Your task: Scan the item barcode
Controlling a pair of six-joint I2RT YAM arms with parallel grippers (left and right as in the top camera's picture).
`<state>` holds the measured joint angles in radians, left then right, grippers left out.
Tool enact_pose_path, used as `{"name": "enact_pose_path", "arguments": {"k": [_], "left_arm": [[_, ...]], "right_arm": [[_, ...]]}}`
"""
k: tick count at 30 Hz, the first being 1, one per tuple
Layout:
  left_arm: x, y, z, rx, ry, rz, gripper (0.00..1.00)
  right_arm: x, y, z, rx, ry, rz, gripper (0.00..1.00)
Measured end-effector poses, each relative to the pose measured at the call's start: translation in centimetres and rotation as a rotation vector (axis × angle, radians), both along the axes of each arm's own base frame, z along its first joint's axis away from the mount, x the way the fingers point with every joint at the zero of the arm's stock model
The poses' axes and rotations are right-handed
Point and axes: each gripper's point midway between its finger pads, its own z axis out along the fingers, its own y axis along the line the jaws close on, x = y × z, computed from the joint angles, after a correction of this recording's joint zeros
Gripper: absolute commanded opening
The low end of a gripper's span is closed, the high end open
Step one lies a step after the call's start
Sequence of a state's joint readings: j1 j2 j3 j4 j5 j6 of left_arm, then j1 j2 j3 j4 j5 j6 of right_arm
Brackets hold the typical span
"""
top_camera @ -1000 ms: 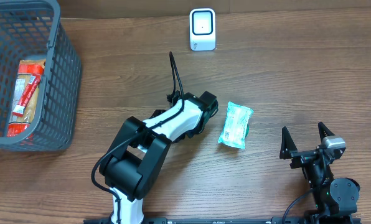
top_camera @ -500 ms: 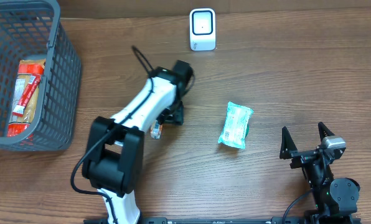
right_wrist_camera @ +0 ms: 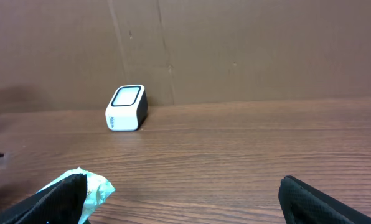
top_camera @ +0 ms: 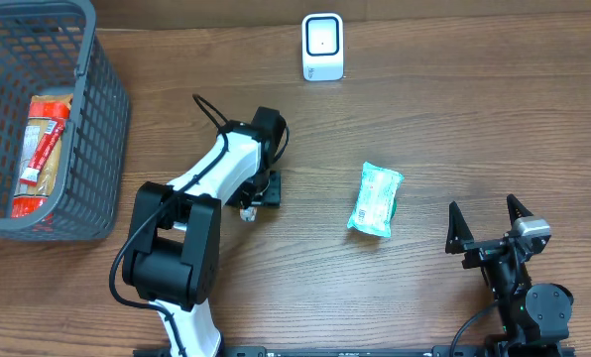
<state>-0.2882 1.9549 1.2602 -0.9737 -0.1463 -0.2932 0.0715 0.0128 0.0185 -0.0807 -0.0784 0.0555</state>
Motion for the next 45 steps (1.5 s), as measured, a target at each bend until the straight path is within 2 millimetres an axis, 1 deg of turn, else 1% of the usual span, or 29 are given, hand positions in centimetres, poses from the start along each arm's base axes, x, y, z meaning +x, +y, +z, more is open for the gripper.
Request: {"name": "enact_pose_path", "arguments": {"k": [2, 4, 8, 10, 14, 16, 20, 26, 30, 34, 39, 42, 45], "left_arm": [[0.0, 0.0, 0.0, -0.002, -0.006, -0.006, 0.52], [0.1, 0.0, 0.0, -0.005, -0.011, -0.008, 0.45], [0.4, -0.1, -0.1, -0.009, -0.026, -0.012, 0.29], [0.6, -0.2, -0.1, -0.011, -0.031, -0.011, 0.17], [0.7, -0.2, -0.2, -0.013, -0.035, -0.013, 0.04], [0.6, -0.3, -0.2, -0.015, -0.034, -0.014, 0.04], [0.7, -0.8, -0.2, -0.045, -0.033, -0.010, 0.09], [1.1, -2.9, -0.3, -0.138, -0.051, -0.008, 0.11], [1.1, -5.1, -0.3, -0.173, -0.071, 0.000, 0.13], [0.8, -7.8, -0.3, -0.204, -0.092, -0.004, 0.16], [0.0, -11.9, -0.2, -0.243, -0.118, -0.039, 0.17], [-0.5, -13.6, -0.1, -0.260, -0.131, -0.037, 0.17], [-0.6, -14.8, -0.1, -0.276, -0.149, -0.027, 0.16]], "right_arm": [[0.0, 0.0, 0.0, 0.000, 0.000, 0.000, 1.00], [0.0, 0.0, 0.0, 0.000, 0.000, 0.000, 1.00], [0.0, 0.0, 0.0, 0.000, -0.001, 0.000, 1.00], [0.0, 0.0, 0.0, 0.000, 0.000, 0.000, 1.00], [0.0, 0.0, 0.0, 0.000, -0.001, 0.000, 1.00], [0.0, 0.0, 0.0, 0.000, 0.000, 0.000, 1.00], [0.0, 0.0, 0.0, 0.000, 0.000, 0.000, 1.00], [0.0, 0.0, 0.0, 0.000, 0.000, 0.000, 1.00], [0.0, 0.0, 0.0, 0.000, 0.000, 0.000, 1.00], [0.0, 0.0, 0.0, 0.000, 0.000, 0.000, 1.00], [0.0, 0.0, 0.0, 0.000, 0.000, 0.000, 1.00], [0.0, 0.0, 0.0, 0.000, 0.000, 0.000, 1.00], [0.0, 0.0, 0.0, 0.000, 0.000, 0.000, 1.00]]}}
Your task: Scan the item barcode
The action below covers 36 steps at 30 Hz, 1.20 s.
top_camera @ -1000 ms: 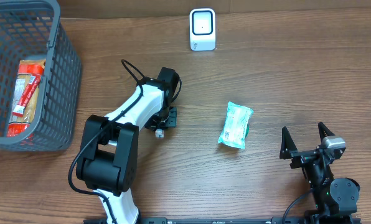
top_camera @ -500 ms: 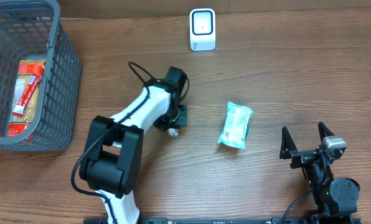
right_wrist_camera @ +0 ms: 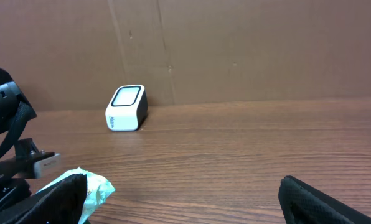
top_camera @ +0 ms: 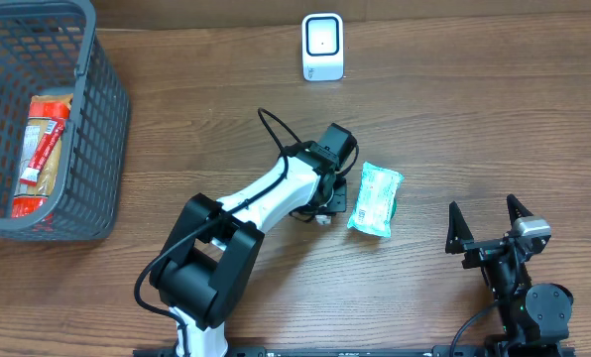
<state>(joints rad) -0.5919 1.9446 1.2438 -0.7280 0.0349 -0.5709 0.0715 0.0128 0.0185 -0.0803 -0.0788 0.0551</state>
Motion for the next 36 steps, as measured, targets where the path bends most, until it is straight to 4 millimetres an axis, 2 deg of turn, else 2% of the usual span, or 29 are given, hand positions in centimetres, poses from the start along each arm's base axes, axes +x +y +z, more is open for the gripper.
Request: {"name": "enact_pose_path", "arguments": {"k": [3, 5, 6, 7, 10, 12, 18, 23, 26, 33, 36], "left_arm": [[0.0, -0.6, 0.1, -0.010, -0.009, 0.008, 0.17], [0.0, -0.7, 0.1, -0.011, -0.010, 0.013, 0.22], [0.0, -0.7, 0.1, -0.011, -0.011, 0.016, 0.25], [0.0, -0.7, 0.1, -0.010, -0.012, 0.019, 0.34], [0.1, -0.6, 0.1, -0.006, -0.015, 0.020, 0.52], [0.0, -0.6, 0.0, -0.005, -0.012, 0.025, 0.55], [-0.8, 0.0, 0.4, 0.025, 0.026, 0.009, 0.55], [0.7, -0.3, 2.9, 0.034, 0.004, 0.010, 0.55], [2.4, -0.2, 5.6, 0.033, -0.027, 0.013, 0.56], [4.5, 0.5, 9.9, 0.009, -0.052, -0.009, 0.59], [4.8, 0.3, 11.5, -0.065, -0.034, -0.075, 0.76]], "right_arm": [[0.0, 0.0, 0.0, 0.000, 0.001, 0.000, 1.00], [0.0, 0.0, 0.0, 0.000, 0.000, 0.000, 1.00], [0.0, 0.0, 0.0, 0.000, 0.000, 0.000, 1.00], [0.0, 0.0, 0.0, 0.000, 0.000, 0.000, 1.00], [0.0, 0.0, 0.0, 0.000, 0.000, 0.000, 1.00], [0.0, 0.0, 0.0, 0.000, 0.000, 0.000, 1.00], [0.0, 0.0, 0.0, 0.000, 0.000, 0.000, 1.00], [0.0, 0.0, 0.0, 0.000, 0.000, 0.000, 1.00], [0.0, 0.0, 0.0, 0.000, 0.000, 0.000, 1.00], [0.0, 0.0, 0.0, 0.000, 0.000, 0.000, 1.00], [0.0, 0.0, 0.0, 0.000, 0.000, 0.000, 1.00]]}}
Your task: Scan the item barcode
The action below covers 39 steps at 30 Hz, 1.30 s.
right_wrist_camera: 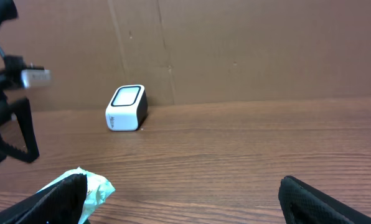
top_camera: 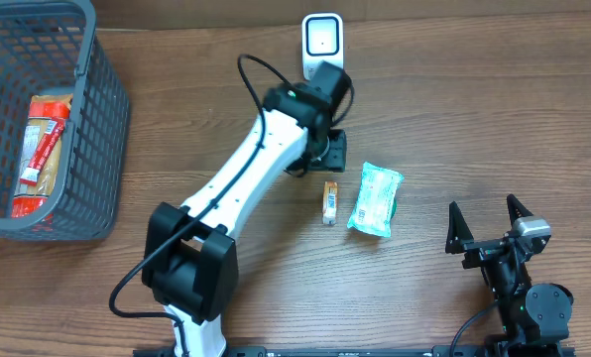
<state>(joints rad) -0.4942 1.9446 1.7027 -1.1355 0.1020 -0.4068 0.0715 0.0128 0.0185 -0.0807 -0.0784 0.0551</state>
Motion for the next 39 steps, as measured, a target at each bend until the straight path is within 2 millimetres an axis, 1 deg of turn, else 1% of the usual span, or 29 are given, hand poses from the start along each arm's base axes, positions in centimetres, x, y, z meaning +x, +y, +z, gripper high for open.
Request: {"name": "enact_pose_path", "arguments": {"k": [3, 6, 10, 14, 17, 20, 24, 30, 34, 39], "left_arm": [[-0.3, -1.2, 1.1, -0.146, 0.035, -0.119, 0.79], [-1.2, -2.4, 1.9, -0.275, 0.059, -0.242, 0.79], [-1.7, -3.8, 2.3, -0.329, 0.041, -0.342, 0.79], [-2.6, -5.4, 1.2, -0.333, 0.030, -0.400, 0.78], [-3.1, -5.9, 0.0, -0.323, 0.033, -0.412, 0.73], [-3.3, -6.0, -1.1, -0.319, 0.039, -0.402, 0.68], [-3.7, -5.7, -2.1, -0.313, 0.060, -0.381, 0.67], [-4.6, -5.7, -3.1, -0.305, 0.088, -0.384, 0.66], [-5.3, -6.2, -3.4, -0.302, 0.100, -0.401, 0.66], [-5.7, -6.7, -3.3, -0.307, 0.102, -0.411, 0.58]], "right_arm": [[0.0, 0.0, 0.0, 0.000, 0.000, 0.000, 1.00], [0.0, 0.0, 0.0, 0.000, 0.000, 0.000, 1.00], [0.0, 0.0, 0.0, 0.000, 0.000, 0.000, 1.00], [0.0, 0.0, 0.0, 0.000, 0.000, 0.000, 1.00], [0.0, 0.0, 0.0, 0.000, 0.000, 0.000, 1.00], [0.0, 0.0, 0.0, 0.000, 0.000, 0.000, 1.00], [0.0, 0.0, 0.0, 0.000, 0.000, 0.000, 1.00], [0.0, 0.0, 0.0, 0.000, 0.000, 0.000, 1.00], [0.0, 0.0, 0.0, 0.000, 0.000, 0.000, 1.00], [0.0, 0.0, 0.0, 0.000, 0.000, 0.000, 1.00]]}}
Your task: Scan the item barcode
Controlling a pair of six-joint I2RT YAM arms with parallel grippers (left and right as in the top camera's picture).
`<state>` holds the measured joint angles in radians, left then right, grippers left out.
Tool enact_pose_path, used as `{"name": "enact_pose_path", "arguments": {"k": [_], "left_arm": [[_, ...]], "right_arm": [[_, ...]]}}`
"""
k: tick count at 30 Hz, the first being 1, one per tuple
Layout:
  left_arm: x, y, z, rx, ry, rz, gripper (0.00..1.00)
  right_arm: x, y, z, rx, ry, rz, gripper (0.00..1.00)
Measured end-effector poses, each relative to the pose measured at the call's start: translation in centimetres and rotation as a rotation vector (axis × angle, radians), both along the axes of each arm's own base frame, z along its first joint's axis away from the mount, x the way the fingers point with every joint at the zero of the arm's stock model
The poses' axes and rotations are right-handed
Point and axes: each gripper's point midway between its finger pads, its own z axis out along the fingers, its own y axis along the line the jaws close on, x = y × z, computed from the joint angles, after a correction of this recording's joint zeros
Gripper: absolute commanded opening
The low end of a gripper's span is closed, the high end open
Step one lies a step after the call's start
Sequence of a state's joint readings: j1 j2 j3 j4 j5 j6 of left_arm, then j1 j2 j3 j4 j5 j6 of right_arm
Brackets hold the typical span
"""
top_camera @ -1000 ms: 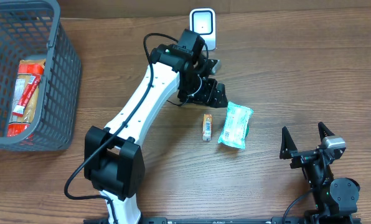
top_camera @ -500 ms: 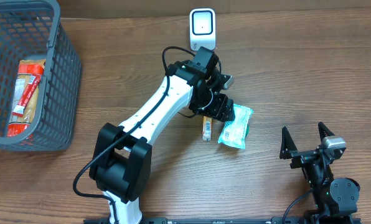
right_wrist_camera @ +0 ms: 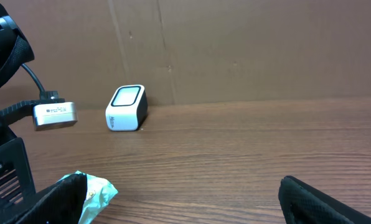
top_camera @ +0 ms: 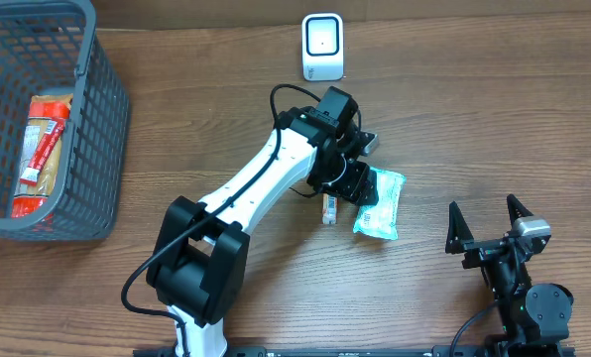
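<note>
A small orange-and-white stick item [top_camera: 328, 206] lies flat on the wooden table, just left of a mint-green packet [top_camera: 382, 205]. My left gripper [top_camera: 360, 185] is down at the packet's upper left end, touching it; its jaws look spread, and nothing is seen held. One ribbed finger [right_wrist_camera: 5, 180] shows left of the packet [right_wrist_camera: 97, 190] in the right wrist view. The white barcode scanner [top_camera: 322, 47] stands at the table's back edge, window facing up and forward. My right gripper [top_camera: 484, 213] rests open at the front right, holding nothing.
A grey mesh basket [top_camera: 102, 119] at the far left holds a red snack package [top_camera: 40, 149]. A brown cardboard wall [right_wrist_camera: 235, 50] runs behind the scanner [right_wrist_camera: 127, 108]. The left arm's white links [top_camera: 261, 188] stretch diagonally across the middle of the table.
My left gripper was raised near the scanner; it is now lower and further right, at the green packet's left end. The packet has shifted and turned slightly. The stick item and right arm have not moved.
My left gripper was at mid-table with the small stick item under it. Then it was beside the green packet with the item. Then the item lay on the table and the gripper was up near the scanner. Now the gripper is at the packet.
</note>
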<state>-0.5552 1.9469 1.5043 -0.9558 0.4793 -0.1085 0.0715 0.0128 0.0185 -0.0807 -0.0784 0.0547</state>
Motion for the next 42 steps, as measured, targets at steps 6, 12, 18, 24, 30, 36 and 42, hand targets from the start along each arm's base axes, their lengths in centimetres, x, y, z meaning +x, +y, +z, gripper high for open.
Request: {"name": "enact_pose_path", "arguments": {"k": [6, 12, 18, 24, 30, 36, 42], "left_arm": [[0.1, -0.2, 0.0, -0.004, -0.002, 0.010, 0.55], [0.3, -0.4, 0.1, -0.010, -0.006, 0.017, 0.47], [-0.3, -1.2, 0.2, -0.017, 0.001, 0.012, 0.31], [-0.6, -1.7, 0.4, -0.038, 0.014, 0.005, 0.04], [-0.7, -1.9, 0.5, -0.046, 0.018, 0.006, 0.04], [-0.2, -1.4, 0.6, -0.059, 0.027, 0.023, 0.04], [1.6, 0.5, 1.9, -0.101, 0.021, 0.090, 0.04]], "right_arm": [[0.0, 0.0, 0.0, 0.000, 0.000, 0.001, 1.00], [0.0, 0.0, 0.0, 0.001, 0.000, 0.000, 1.00], [0.0, 0.0, 0.0, 0.000, 0.000, 0.000, 1.00], [0.0, 0.0, 0.0, 0.000, 0.000, 0.000, 1.00], [0.0, 0.0, 0.0, 0.000, 0.000, 0.000, 1.00], [0.0, 0.0, 0.0, 0.000, 0.000, 0.000, 1.00], [0.0, 0.0, 0.0, 0.000, 0.000, 0.000, 1.00]]}}
